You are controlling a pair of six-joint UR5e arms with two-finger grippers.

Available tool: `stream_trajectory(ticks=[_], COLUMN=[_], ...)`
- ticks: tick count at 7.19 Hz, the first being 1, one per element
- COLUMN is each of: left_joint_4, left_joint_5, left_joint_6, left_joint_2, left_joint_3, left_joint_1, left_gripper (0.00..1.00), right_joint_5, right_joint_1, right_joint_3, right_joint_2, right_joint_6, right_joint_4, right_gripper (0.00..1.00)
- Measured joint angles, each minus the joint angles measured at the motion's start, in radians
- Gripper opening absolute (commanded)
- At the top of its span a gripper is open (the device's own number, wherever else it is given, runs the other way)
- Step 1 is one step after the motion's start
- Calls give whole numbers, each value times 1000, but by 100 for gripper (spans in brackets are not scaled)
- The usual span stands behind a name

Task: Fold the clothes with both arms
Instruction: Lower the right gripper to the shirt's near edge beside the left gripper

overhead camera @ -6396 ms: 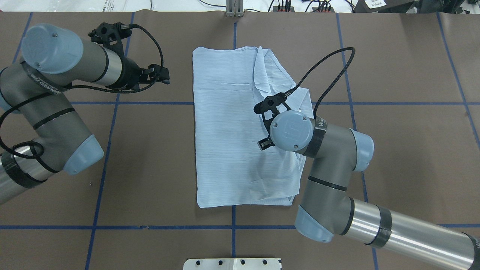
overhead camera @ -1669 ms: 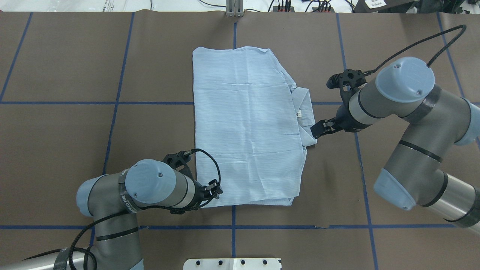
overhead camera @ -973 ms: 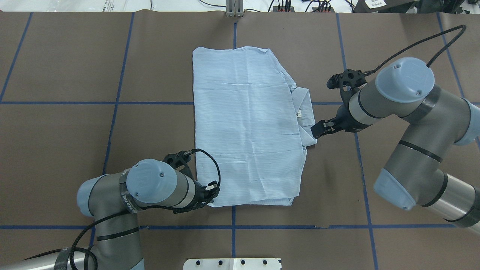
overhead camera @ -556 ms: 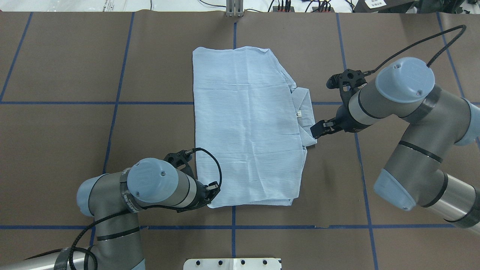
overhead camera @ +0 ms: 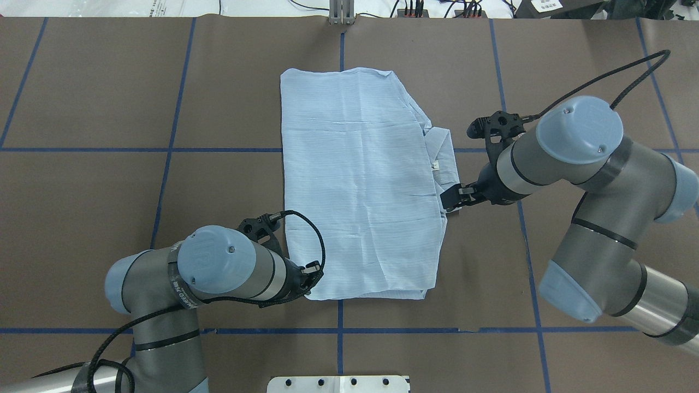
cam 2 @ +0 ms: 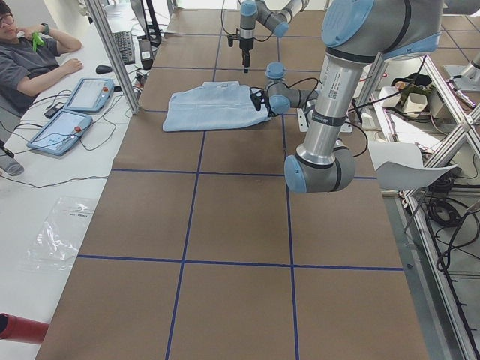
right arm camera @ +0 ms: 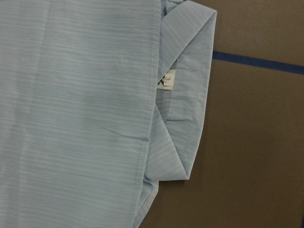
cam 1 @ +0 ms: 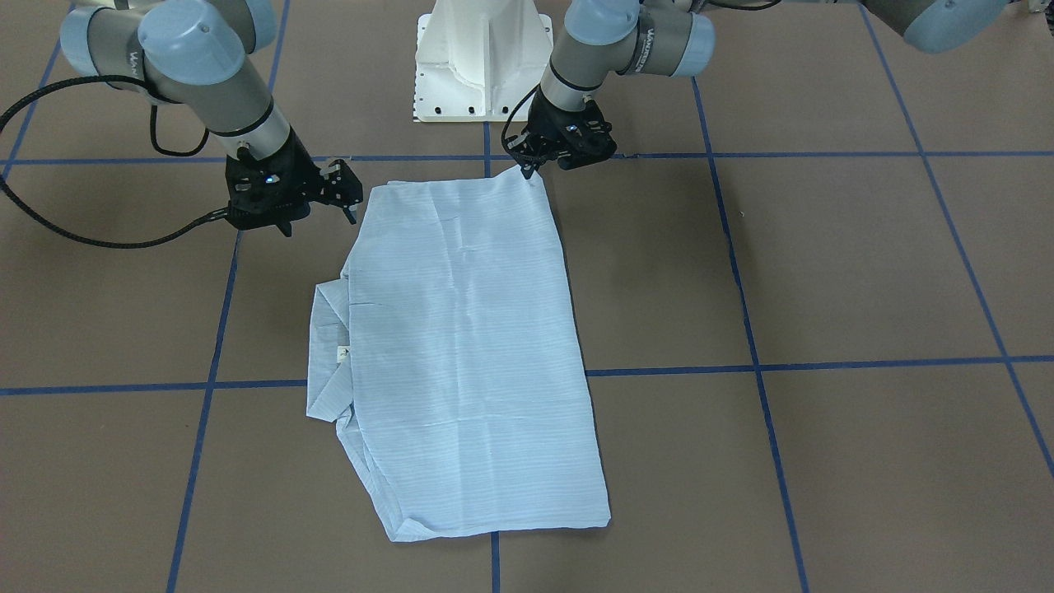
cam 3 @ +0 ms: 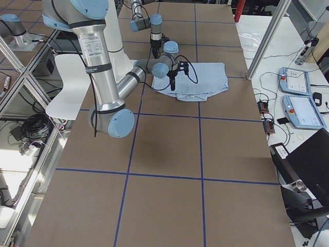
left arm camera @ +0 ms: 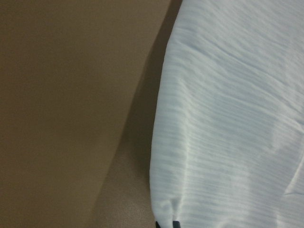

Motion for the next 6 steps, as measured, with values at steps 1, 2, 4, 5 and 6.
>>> stream_trajectory(ticks=[1,2,4,5,6], left_joint_4=[1,1,1,1,2], left_joint_5=[0,0,0,0,0], left_joint_6=[0,0,0,0,0], left_joint_2=[0,0,1,1,1], left_joint_3=[-3,-4,-5,-5,-5], left_joint_1=[-1,-1,-2,-3,-3], left_gripper=[0,0,0,0,0], right_joint_5=[-39,-89,-216,-259,-281], right_joint_1=[-60,-125,-263,-306,-326], right_joint_3=[7,11,8,-1,-10], right_joint_2=[9,24,43,49,57], right_joint_6=[165,341,662,742,776], right_joint_4=[1,-1,-10,-22,-47], right_gripper=[100,100,100,100,100])
